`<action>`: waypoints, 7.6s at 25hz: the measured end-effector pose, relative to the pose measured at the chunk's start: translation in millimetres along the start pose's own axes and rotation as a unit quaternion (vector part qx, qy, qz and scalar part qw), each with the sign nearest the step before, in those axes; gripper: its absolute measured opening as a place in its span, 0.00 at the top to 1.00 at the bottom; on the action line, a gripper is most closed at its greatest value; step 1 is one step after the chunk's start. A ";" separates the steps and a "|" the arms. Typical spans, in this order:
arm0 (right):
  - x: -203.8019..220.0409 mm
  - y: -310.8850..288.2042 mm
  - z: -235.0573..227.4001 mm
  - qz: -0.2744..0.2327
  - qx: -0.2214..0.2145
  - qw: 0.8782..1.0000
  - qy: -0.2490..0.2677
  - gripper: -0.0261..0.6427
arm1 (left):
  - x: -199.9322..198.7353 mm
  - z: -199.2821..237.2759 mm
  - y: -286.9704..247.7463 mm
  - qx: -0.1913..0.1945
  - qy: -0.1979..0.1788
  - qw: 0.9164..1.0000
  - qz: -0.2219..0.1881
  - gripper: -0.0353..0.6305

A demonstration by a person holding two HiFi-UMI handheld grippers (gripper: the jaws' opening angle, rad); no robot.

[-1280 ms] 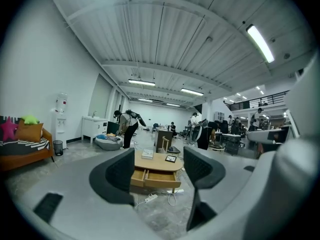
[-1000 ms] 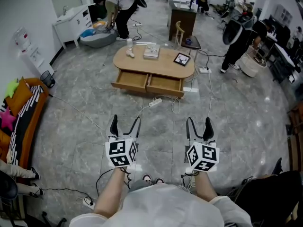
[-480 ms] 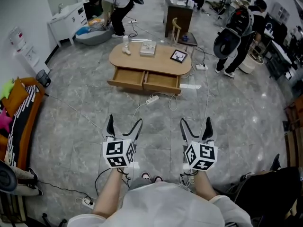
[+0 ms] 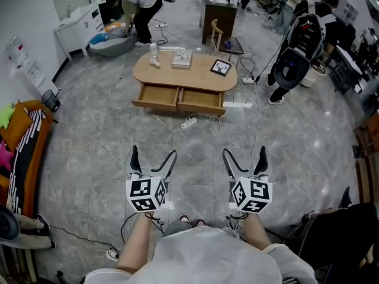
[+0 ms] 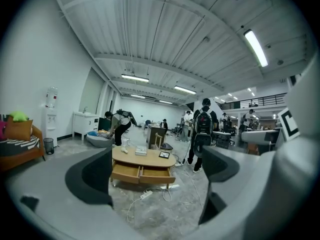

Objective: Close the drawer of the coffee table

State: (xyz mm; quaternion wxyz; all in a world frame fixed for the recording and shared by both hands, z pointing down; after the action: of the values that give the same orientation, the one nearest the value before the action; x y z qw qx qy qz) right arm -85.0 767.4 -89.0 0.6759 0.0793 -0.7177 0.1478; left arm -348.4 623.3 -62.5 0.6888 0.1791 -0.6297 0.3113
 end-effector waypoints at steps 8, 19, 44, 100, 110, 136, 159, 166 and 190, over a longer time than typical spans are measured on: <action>1.6 -9.0 12.7 0.006 0.008 1.000 -0.005 0.11 | -4.4 33.1 -2.4 -0.022 -0.006 1.000 0.000 0.14; 22.3 -38.3 16.6 0.035 0.012 0.999 -0.012 0.11 | 9.0 59.9 -28.2 -0.038 0.010 0.999 0.020 0.14; 1.8 -280.7 -75.9 0.050 0.014 0.998 -0.042 0.11 | -35.9 94.6 -262.2 -0.087 0.026 0.996 0.023 0.14; 37.2 -716.8 -100.0 0.147 0.088 0.983 -0.067 0.11 | -29.1 265.4 -710.1 -0.052 0.011 0.989 0.141 0.14; 216.3 -702.4 -102.3 0.230 0.095 0.964 -0.100 0.11 | 127.7 259.9 -721.5 -0.041 0.003 0.970 0.239 0.14; 485.1 -671.8 -86.5 0.229 0.091 0.966 -0.081 0.11 | 302.6 272.0 -751.5 -0.017 -0.048 0.932 0.358 0.14; 555.4 -707.1 -66.7 0.202 0.051 0.976 -0.058 0.11 | 332.3 265.8 -767.2 0.004 -0.087 0.921 0.380 0.14; 553.5 -714.0 -64.4 0.189 0.064 0.979 -0.052 0.11 | 336.1 276.1 -754.5 -0.017 -0.065 0.922 0.382 0.14; 521.7 -719.5 -70.4 0.166 0.085 0.978 -0.097 0.13 | 339.9 308.4 -739.8 -0.071 0.007 0.921 0.383 0.14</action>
State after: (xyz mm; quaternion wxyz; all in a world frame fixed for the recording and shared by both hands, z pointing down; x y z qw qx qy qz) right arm 168.7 155.8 507.8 0.5602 0.0296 -0.7676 0.3099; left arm -92.9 -53.5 421.8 0.5321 -0.1271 -0.6658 0.5074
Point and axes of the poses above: the fingertips, and each gripper's own axes: y backward along the fingers, z to its left, x out of its underside, the point moved 6 cm from there along y, backward along the fingers
